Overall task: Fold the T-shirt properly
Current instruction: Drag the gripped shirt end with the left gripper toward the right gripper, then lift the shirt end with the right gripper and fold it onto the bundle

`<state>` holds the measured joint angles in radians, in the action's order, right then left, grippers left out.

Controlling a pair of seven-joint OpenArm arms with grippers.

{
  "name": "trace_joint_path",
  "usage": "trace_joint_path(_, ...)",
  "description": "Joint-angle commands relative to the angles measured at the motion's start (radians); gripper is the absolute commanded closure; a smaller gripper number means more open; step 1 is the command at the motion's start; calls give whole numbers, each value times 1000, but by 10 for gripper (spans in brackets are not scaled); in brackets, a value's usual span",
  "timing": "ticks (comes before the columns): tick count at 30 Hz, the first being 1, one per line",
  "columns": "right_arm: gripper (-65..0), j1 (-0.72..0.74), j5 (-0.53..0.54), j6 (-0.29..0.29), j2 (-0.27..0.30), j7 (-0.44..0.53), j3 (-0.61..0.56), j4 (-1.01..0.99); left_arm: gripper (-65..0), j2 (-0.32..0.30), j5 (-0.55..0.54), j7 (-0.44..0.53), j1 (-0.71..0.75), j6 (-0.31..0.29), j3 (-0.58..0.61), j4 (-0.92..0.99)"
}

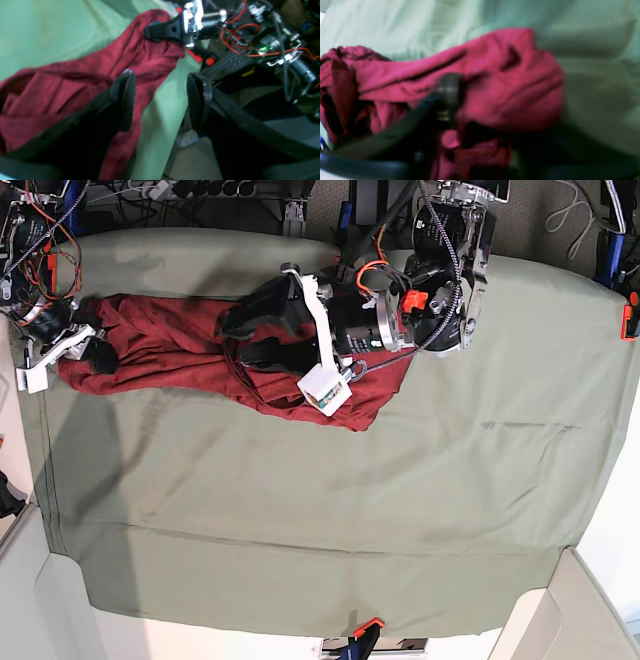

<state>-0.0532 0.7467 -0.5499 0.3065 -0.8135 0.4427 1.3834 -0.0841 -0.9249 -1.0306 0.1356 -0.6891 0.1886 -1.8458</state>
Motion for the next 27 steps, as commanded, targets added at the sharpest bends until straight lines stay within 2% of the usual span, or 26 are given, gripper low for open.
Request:
trace_joint_path(1,-71,9,11,-5,12,6,2,11,-356,-3,-23,21,-11,-9,-4,-20)
trace_joint_path(2,-9,9,14,-5,12,6,2,11,-356,-8,-14,21,-11,-9,-10,-20)
trace_joint_path(3,0,11,14,-8,12,6,2,11,-356,-17,-1,26,-11,-9,-21,-20)
trace_joint_path(9,0,13,13,-9,13,18,11,11,-356,-80,17,55,-14,-9,-142,-20)
trace_joint_path(15,0,43,13,-10,19,45,114,12,-356,-131,15,54,-18,-9,-288,-20)
trace_joint_path(23,0,73,19,-11,102,39,147,12,-356,-202,8,54,-15,-9,-372,-20)
trace_joint_path(27,0,77,85,-12,122,14,149,12,-356,-221,8,53,-9,-9,-407,-20)
